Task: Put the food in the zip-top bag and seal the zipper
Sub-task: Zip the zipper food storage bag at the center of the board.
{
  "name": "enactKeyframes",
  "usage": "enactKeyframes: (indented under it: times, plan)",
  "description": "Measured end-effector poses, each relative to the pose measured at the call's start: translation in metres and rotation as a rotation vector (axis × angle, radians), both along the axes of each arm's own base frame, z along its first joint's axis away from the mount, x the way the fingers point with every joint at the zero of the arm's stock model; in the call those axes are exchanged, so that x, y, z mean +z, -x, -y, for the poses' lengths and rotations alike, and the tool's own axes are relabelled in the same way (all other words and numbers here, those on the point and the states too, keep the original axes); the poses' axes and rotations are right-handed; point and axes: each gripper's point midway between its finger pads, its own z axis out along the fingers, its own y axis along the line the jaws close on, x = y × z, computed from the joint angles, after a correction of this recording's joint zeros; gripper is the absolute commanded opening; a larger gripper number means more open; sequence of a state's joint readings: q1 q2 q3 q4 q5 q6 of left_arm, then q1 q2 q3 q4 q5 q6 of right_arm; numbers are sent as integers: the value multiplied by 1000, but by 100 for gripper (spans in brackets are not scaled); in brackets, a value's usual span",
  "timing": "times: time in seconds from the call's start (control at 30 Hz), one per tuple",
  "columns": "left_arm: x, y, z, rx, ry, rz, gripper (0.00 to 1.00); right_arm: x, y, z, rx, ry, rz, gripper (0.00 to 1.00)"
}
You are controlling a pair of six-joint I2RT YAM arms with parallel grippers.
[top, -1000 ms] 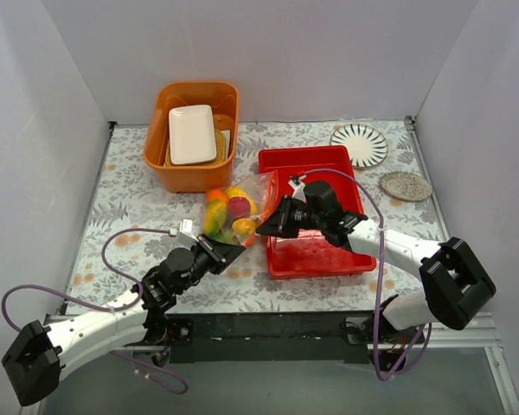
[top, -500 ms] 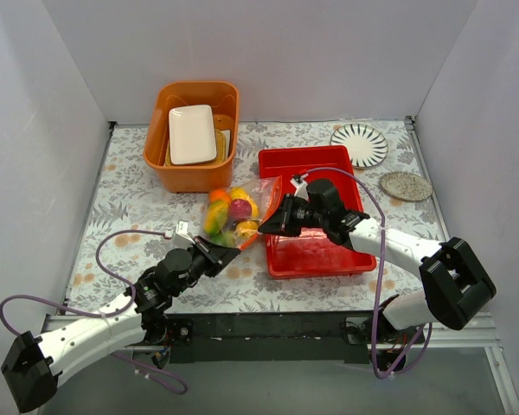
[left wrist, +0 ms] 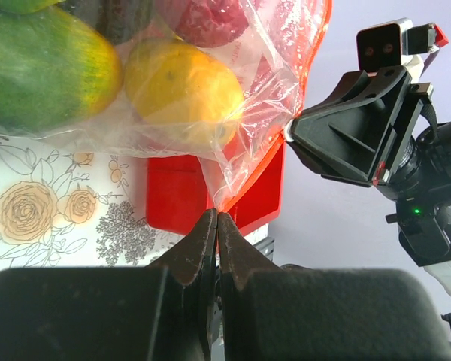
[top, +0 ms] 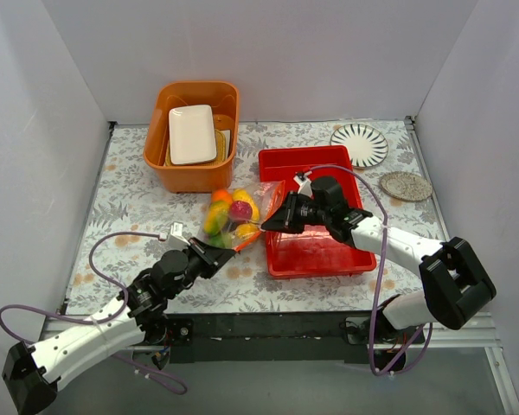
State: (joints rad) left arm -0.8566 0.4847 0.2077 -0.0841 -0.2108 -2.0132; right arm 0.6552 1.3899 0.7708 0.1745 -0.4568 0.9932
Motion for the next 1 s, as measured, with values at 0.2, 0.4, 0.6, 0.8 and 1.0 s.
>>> enactKeyframes:
  times: [0.2, 0.4, 0.6, 0.8, 1.0]
  plan:
    - [1, 1, -7, 18, -9, 1, 0, 0, -9, 6, -13, -3, -3, 9]
    - [4, 3, -13, 33, -17, 1, 0, -4, -20, 12, -16, -4, -17, 9]
    - [14, 3, -19, 53, -24, 4, 0, -2, -31, 17, -26, -14, -14, 9]
    - [20, 4, -26, 74, -18, 17, 0, 5, -38, 19, -40, -73, -39, 9]
    - [20, 5, -32, 88, -30, 14, 0, 6, -47, 24, -113, -136, -86, 9]
